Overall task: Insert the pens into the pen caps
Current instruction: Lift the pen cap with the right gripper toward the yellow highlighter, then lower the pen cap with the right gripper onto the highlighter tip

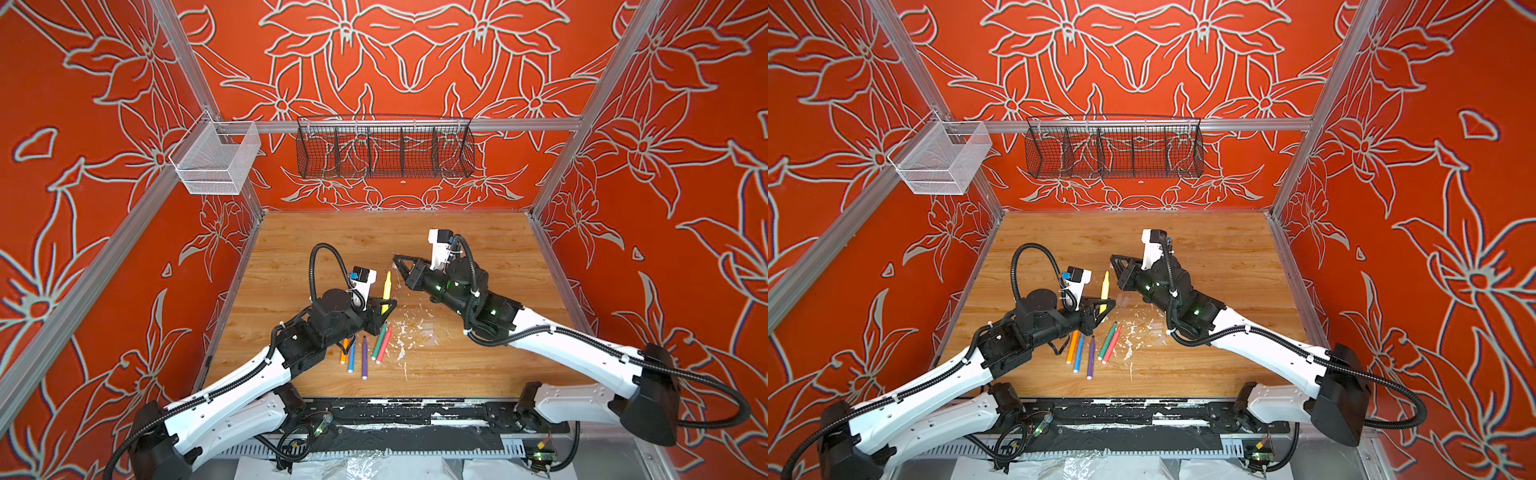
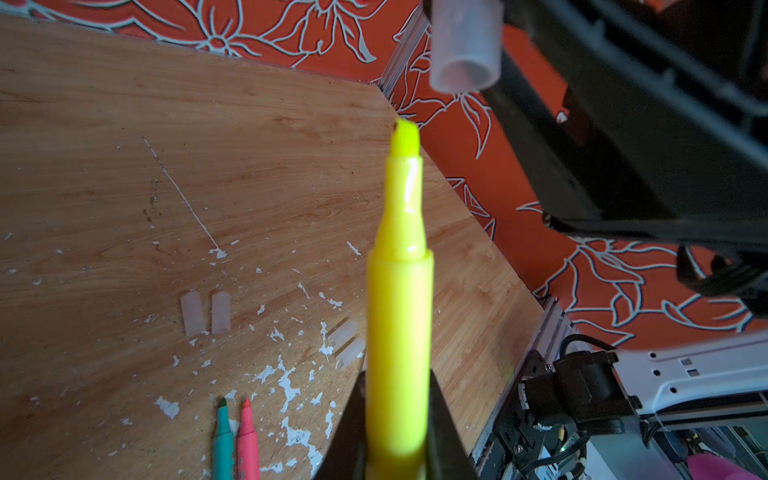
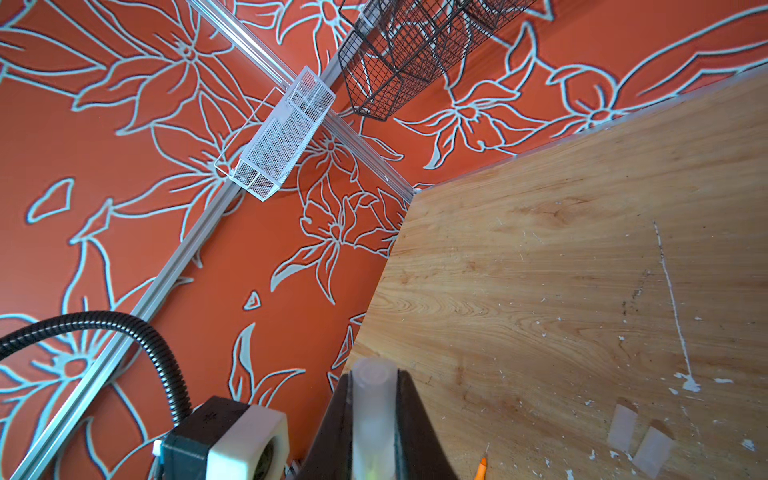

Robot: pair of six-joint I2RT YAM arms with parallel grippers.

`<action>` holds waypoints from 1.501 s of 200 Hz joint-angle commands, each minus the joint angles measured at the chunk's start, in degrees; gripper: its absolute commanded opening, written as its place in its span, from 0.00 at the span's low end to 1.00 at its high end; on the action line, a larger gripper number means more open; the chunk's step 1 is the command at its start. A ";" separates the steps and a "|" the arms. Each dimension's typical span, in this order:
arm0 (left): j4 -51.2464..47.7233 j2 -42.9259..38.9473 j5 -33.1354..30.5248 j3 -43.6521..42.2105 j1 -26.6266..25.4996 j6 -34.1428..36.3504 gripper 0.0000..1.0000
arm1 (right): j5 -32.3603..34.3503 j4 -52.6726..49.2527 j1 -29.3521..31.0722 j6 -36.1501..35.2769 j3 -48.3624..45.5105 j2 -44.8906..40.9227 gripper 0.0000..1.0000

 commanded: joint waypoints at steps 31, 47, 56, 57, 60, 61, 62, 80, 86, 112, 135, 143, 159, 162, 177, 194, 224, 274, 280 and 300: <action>1.30 -0.05 -1.00 1.64 -0.33 0.08 0.00 | 1.90 0.49 1.04 -1.04 1.15 1.39 0.10; 1.56 0.27 -0.97 1.57 -0.33 0.01 0.00 | 1.24 0.48 1.04 -1.25 1.77 2.12 0.10; 1.61 0.49 -0.91 1.47 -0.32 0.04 0.00 | 1.10 0.32 1.13 -1.41 2.08 2.48 0.09; 1.63 0.54 -0.94 1.47 -0.32 0.04 0.00 | 1.10 0.32 1.13 -1.41 2.08 2.48 0.09; 1.64 0.61 -1.03 1.46 -0.33 0.06 0.00 | 1.09 0.24 1.13 -1.38 2.16 2.48 0.09; 1.65 0.64 -1.04 1.46 -0.33 0.09 0.00 | 1.05 0.23 1.17 -1.33 2.17 2.49 0.10; 1.65 0.66 -1.05 1.50 -0.33 0.07 0.00 | 1.03 0.23 1.19 -1.31 2.17 2.49 0.10; 1.74 1.15 -1.33 1.46 -0.33 0.08 0.00 | 1.16 0.50 1.30 -1.49 1.96 2.43 0.09; 1.83 1.32 -1.34 1.46 -0.33 0.04 0.00 | 1.19 0.49 1.38 -1.60 1.96 2.42 0.09; 2.01 1.64 -1.06 1.56 -0.33 0.05 0.00 | 1.36 0.31 1.65 -1.98 1.96 2.10 0.10; 2.18 1.64 -1.33 1.45 -0.33 0.06 0.00 | 1.60 0.22 1.92 -2.29 1.84 1.95 0.10; 2.12 1.64 -1.32 1.55 -0.33 0.16 0.00 | 1.70 0.14 1.92 -2.43 1.83 2.01 0.10; 2.09 1.46 -1.08 1.71 -0.33 0.24 0.00 | 1.84 -0.05 1.92 -2.43 1.83 2.09 0.10; 2.09 1.46 -1.06 1.76 -0.33 0.21 0.00 | 1.83 -0.04 1.92 -2.43 1.76 2.15 0.10; 1.94 1.37 -1.14 1.98 -0.33 0.36 0.00 | 1.46 -0.04 2.00 -2.43 1.82 2.23 0.10; 1.67 1.37 -1.55 2.21 -0.33 0.55 0.00 | 0.97 -0.43 2.09 -2.37 1.74 2.30 0.10; 0.28 1.37 -2.58 3.34 -0.33 1.75 0.00 | 0.92 -3.02 2.35 -2.74 0.96 1.48 0.09; -0.34 1.60 -3.62 4.89 -0.33 4.81 0.00 | -0.47 -7.00 2.60 -3.48 -0.20 -0.74 0.09; -0.02 1.79 -3.52 4.95 -0.33 5.14 0.00 | -0.93 -7.04 2.70 -3.47 -0.28 -0.92 0.09; 0.00 2.58 -3.86 5.58 -0.33 6.27 0.00 | -1.88 -6.73 3.27 -3.13 -0.80 -1.27 0.09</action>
